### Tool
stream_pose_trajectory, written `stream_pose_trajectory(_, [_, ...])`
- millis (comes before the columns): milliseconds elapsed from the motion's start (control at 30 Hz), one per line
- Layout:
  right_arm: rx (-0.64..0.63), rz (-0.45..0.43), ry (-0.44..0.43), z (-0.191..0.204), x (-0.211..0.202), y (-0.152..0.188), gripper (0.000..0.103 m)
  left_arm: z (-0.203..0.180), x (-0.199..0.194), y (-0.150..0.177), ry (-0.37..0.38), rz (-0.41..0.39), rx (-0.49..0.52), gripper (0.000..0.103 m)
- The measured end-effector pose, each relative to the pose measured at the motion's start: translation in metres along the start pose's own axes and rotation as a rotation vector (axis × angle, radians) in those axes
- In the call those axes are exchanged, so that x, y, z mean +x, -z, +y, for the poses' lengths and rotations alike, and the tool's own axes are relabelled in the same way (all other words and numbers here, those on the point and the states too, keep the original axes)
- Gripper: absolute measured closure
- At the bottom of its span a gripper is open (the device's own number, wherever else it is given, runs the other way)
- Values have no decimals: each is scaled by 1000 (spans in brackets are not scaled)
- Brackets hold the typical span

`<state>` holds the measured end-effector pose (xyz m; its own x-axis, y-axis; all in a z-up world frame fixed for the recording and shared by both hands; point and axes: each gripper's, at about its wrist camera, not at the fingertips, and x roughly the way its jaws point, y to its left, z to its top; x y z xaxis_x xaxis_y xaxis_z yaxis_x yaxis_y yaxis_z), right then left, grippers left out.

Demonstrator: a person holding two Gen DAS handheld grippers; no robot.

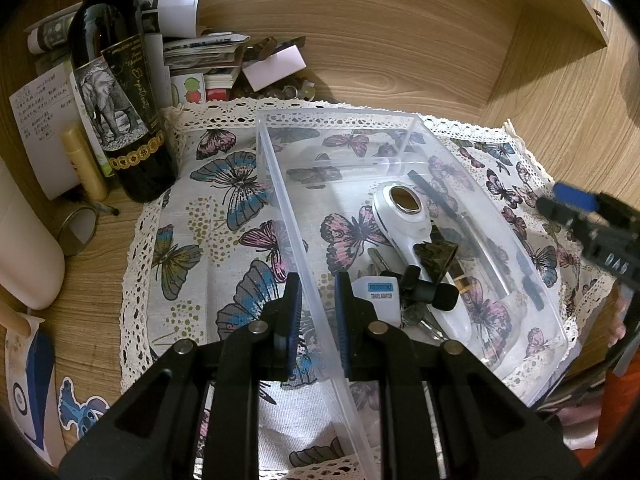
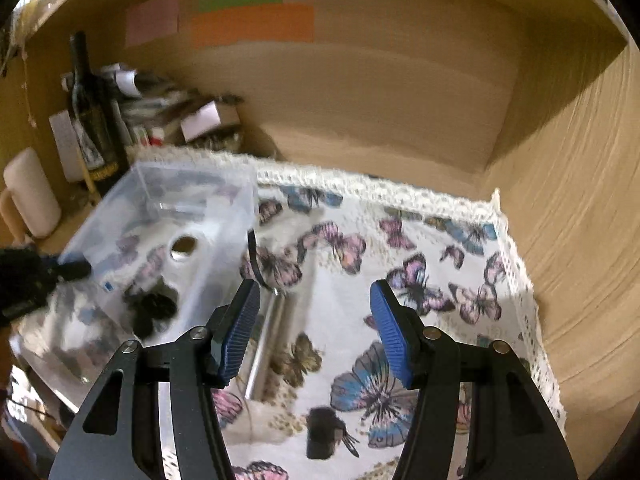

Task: Organize rigid objects
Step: 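Grasp the silver metal rod with the right gripper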

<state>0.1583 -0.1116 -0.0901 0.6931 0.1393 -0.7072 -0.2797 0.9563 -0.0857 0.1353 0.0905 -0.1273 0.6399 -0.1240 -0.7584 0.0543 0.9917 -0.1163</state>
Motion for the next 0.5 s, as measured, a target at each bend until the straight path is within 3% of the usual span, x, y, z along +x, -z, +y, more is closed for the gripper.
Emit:
stream_pose_trajectory(67, [-6, 31, -17, 0, 9, 6, 50, 0, 0, 0, 0, 0, 0, 88])
stream_pose_trajectory(233, [12, 117, -93, 4, 36, 17, 65, 0, 0, 0, 1, 2, 0, 88])
stream_pose_trajectory(367, [5, 183, -137, 10, 55, 25, 68, 0, 0, 0, 1, 1, 1, 88])
stream_pose_trajectory(500, [-5, 235, -148, 14, 72, 33, 86, 0, 1, 0, 1, 1, 0, 88])
